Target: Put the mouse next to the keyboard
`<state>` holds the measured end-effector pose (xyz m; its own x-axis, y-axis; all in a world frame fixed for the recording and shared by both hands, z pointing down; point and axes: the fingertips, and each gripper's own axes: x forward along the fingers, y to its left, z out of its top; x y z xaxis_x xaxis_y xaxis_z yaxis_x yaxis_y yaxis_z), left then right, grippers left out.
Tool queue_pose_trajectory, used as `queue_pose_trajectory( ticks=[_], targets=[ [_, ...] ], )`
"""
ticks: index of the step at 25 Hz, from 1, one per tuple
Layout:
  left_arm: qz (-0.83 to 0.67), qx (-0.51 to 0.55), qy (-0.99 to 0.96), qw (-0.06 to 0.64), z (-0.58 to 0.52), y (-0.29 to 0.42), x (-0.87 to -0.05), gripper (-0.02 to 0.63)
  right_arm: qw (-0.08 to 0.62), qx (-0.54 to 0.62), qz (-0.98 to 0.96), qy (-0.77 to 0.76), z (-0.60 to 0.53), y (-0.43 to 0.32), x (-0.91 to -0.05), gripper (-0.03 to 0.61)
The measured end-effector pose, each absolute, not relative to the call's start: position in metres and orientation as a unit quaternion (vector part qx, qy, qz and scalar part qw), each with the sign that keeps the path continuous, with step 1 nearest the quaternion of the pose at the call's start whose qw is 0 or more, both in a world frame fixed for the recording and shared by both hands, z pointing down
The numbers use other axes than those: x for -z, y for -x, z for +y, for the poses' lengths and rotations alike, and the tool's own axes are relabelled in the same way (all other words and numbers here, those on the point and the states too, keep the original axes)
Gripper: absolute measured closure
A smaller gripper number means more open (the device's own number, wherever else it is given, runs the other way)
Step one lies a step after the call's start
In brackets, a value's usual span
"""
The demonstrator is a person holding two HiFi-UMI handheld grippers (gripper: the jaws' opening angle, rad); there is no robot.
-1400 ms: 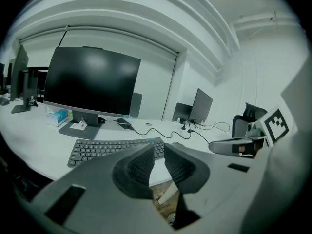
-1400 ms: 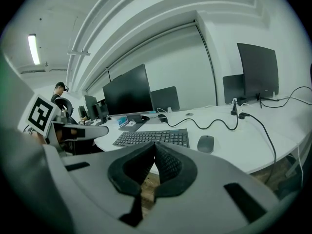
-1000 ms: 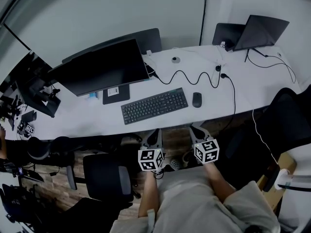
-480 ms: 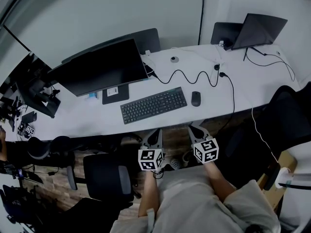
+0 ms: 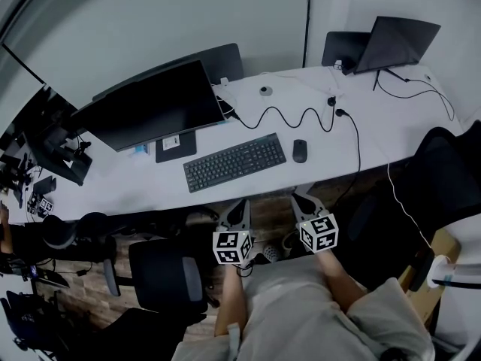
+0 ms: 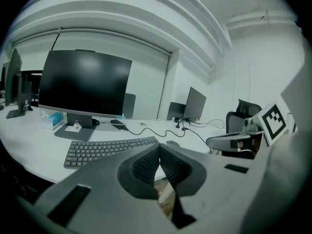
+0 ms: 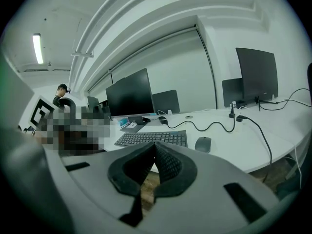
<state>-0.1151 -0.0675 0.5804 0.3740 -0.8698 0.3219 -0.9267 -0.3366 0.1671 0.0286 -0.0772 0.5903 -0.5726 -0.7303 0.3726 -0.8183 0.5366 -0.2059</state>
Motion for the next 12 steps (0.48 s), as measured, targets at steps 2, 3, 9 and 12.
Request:
queue_pose_trajectory(
  ticks=[2,3,9,12],
  targets=[
    [-0.552,-0.089,-0.813,0.162,-0.067,0.114,-0.581,0.591,0.12,-0.18,-0.867,-0.449,-0.077,-0.032,-0.59,0.572],
    [-0.552,-0.089,-0.813,0.162,-0.067,0.113,-0.581,0.591,0.118,-0.181,-0.866,-0.451,-0.077,-0.034,-0.589,0.572],
    [-0.551,-0.088,-0.814,0.161,-0.069,0.11,-0.58,0.591,0.122,-0.176,-0.865,-0.453,-0.076,-0.037,-0.59,0.572],
    [-0.55,-0.09,-0.815,0.16,-0.07,0.109,-0.581,0.591,0.12,-0.174,-0.866,-0.453,-0.076,-0.04,-0.588,0.572]
  ],
)
